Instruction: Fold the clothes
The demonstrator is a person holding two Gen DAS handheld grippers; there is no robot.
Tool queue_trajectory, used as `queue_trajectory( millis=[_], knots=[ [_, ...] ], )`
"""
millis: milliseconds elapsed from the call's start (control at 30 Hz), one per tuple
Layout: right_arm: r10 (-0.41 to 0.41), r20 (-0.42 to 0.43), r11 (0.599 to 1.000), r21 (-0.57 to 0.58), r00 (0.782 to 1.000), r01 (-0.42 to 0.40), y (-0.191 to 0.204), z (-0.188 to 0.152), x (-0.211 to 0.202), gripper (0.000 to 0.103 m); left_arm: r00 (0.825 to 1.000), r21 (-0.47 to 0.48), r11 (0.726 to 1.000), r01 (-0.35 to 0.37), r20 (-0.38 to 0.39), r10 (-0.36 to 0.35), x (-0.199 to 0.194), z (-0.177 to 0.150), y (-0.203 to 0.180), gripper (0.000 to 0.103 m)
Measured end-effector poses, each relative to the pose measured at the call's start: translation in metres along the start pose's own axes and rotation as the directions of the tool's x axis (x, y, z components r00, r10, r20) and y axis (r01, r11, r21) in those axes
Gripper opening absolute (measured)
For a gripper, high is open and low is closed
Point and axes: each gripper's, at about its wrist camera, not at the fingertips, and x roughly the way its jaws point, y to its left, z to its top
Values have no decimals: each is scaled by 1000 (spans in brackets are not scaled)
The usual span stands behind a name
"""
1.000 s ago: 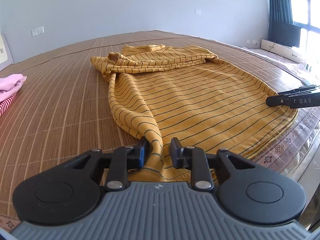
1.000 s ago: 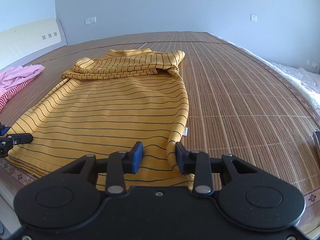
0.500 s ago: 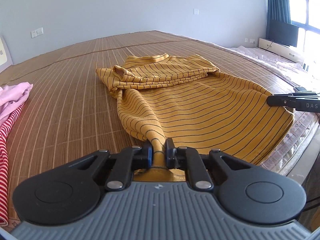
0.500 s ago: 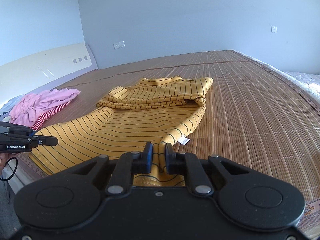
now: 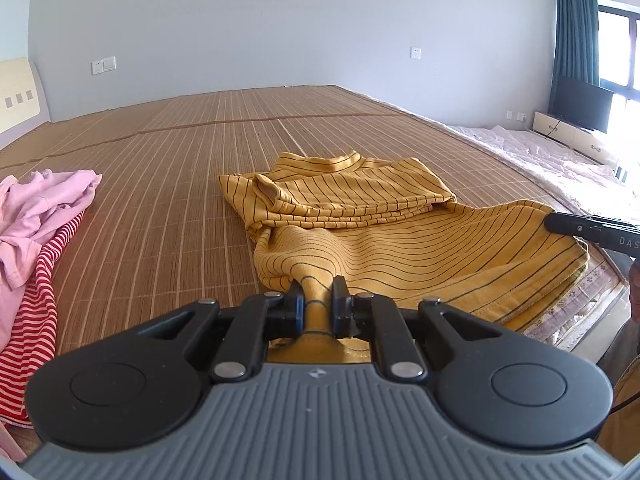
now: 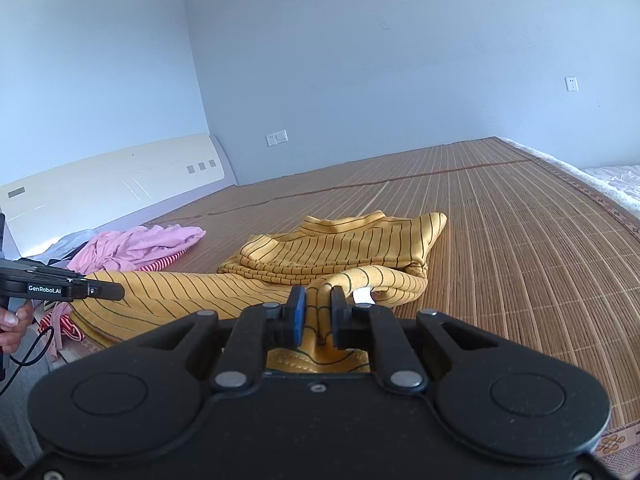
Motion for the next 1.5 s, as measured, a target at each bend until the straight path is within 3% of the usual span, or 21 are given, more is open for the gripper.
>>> queue_trajectory(
  millis=[233, 333, 500, 633, 800, 967, 1033, 1133, 1167, 1200, 1267, 1333, 1367, 1433, 1500],
  knots=[
    [23, -26, 1000, -3, 999, -23, 21, 10, -27, 14, 998, -13, 998, 58, 39, -57, -32, -4, 15, 14],
    [15, -28, 1000, -4, 1000, -15, 28, 24, -28, 14, 995, -36, 996, 82, 51, -81, -29, -1, 23, 14],
    [-16, -28, 997, -78, 999, 13, 40, 57, -6, 14, 993, 34, 997, 74, 93, -77, -11, 21, 24, 14],
    [-51, -21, 992, -114, 998, 48, 35, 88, 29, 14, 988, 98, 993, 60, 138, -74, 20, 53, 24, 15],
    [-118, -99, 989, -106, 988, 107, 10, 113, 100, 14, 991, 126, 989, 81, 91, -93, 92, 90, 34, 15],
    [-173, -204, 985, -34, 964, 170, -38, 85, 171, 14, 999, 167, 985, 46, 12, -48, 176, 84, 51, 17],
    [-213, -194, 977, -17, 957, 214, -56, 70, 184, 15, 998, 150, 987, 58, 10, -60, 188, 76, 63, 18],
    [-255, -170, 966, -5, 952, 258, -72, 63, 186, 27, 996, 56, 995, 87, 25, -88, 197, 70, 85, 35],
    [-251, -164, 967, 4, 954, 256, -72, 64, 182, 27, 996, 22, 996, 86, 36, -87, 194, 72, 90, 53],
    [-229, -160, 972, 9, 960, 234, -71, 64, 178, 28, 995, -6, 997, 79, 56, -78, 191, 74, 95, 64],
    [-115, -159, 993, 2, 981, 117, -63, 66, 165, 28, 992, 2, 998, 66, 112, -66, 178, 76, 98, 67],
    [1, -158, 1000, -5, 987, -2, -55, 68, 152, 31, 989, 45, 998, 32, 143, -38, 167, 79, 94, 70],
    [59, -158, 998, -8, 986, -61, -51, 68, 145, 39, 988, 70, 997, 22, 149, -32, 161, 80, 91, 71],
    [201, -213, 979, 13, 956, -203, -43, 68, 141, 44, 985, 110, 993, 34, 165, -52, 146, 80, 83, 71],
    [234, -285, 972, 46, 930, -230, -36, 64, 153, 39, 982, 139, 987, 83, 160, -105, 136, 79, 74, 71]
  ],
)
